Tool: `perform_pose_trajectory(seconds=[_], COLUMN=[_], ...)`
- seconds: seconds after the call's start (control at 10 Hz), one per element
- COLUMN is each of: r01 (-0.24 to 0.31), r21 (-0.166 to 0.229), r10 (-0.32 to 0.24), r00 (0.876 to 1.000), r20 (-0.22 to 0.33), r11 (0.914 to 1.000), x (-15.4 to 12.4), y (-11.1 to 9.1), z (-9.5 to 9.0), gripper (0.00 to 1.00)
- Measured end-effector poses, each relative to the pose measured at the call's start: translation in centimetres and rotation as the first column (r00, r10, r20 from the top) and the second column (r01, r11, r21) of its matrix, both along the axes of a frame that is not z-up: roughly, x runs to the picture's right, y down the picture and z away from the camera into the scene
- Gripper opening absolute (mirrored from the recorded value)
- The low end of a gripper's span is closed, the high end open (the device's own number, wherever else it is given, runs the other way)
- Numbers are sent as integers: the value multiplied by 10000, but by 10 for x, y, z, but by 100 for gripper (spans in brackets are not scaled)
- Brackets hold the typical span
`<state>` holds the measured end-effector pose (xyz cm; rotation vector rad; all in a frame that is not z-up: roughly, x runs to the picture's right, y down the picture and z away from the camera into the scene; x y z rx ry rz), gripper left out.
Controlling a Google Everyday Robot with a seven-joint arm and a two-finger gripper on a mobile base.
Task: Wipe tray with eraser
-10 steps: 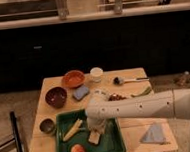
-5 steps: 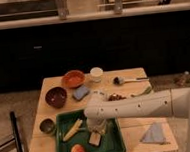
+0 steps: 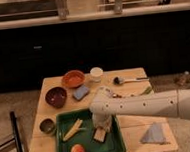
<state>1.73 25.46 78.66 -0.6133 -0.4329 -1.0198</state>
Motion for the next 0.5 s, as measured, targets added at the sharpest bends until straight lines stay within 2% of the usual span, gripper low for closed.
perform_pose_trajectory(seconds=[0.3,0.5], r01=[-241,-166], r21=[214,232], r10=[238,157], r00=[9996,9991], r20=[124,382], r11=[9995,9996], x=[-3,-17], y=[-13,-16], z=[9,12], gripper=[5,5])
